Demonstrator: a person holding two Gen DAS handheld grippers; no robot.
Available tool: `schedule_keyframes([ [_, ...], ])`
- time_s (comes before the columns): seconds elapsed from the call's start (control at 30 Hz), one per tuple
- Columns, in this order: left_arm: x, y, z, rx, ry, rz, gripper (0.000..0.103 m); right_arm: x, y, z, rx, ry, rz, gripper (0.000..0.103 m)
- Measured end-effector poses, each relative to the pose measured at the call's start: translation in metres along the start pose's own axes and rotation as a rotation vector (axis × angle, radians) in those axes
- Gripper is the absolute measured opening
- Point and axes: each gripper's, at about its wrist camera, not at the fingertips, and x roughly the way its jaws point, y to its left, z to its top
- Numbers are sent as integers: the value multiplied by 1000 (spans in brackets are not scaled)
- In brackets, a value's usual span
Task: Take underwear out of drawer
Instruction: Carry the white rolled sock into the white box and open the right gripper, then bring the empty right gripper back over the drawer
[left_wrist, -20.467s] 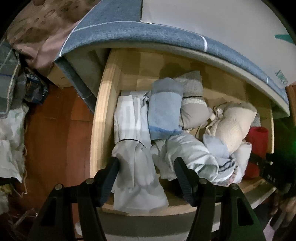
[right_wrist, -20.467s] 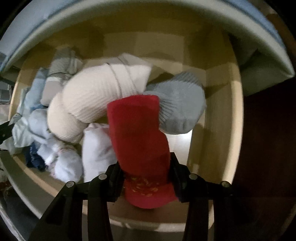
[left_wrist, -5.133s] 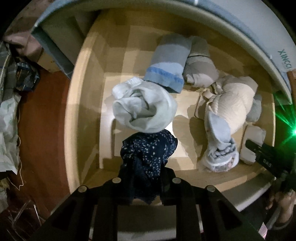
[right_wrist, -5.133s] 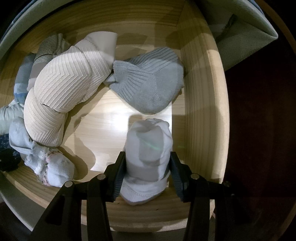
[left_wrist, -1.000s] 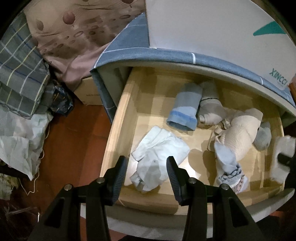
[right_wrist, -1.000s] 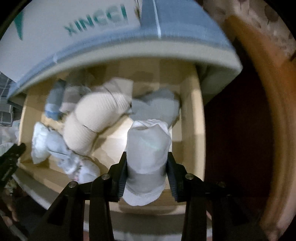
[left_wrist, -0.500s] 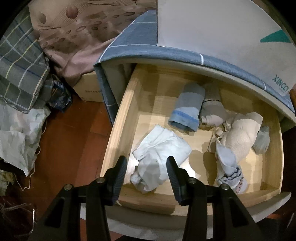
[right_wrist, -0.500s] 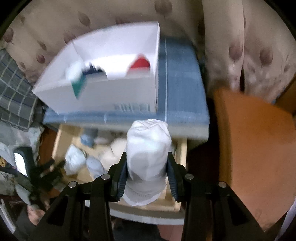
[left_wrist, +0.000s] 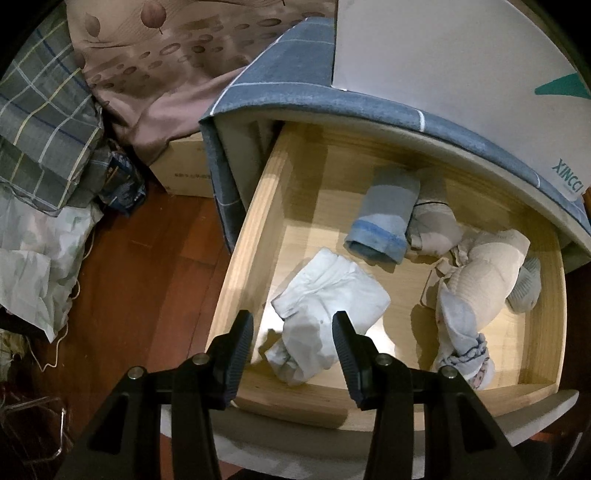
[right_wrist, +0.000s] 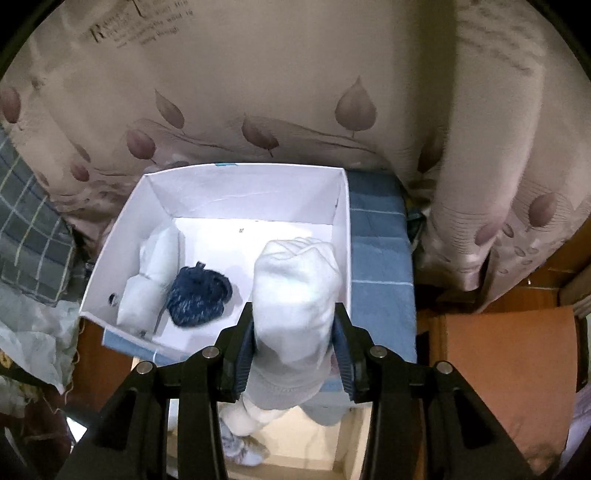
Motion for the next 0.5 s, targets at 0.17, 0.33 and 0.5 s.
schedule_keyframes([
  [0.17, 1, 1, 1, 1, 6, -12, 45, 44, 12, 12, -11, 72, -19, 37],
  [0.33, 2, 2, 1, -11, 8, -25, 45, 72, 18, 12, -32, 125, -47, 38],
  [0.5, 2, 2, 1, -12, 11, -23, 45, 84, 15, 9, -14, 145, -49, 43],
])
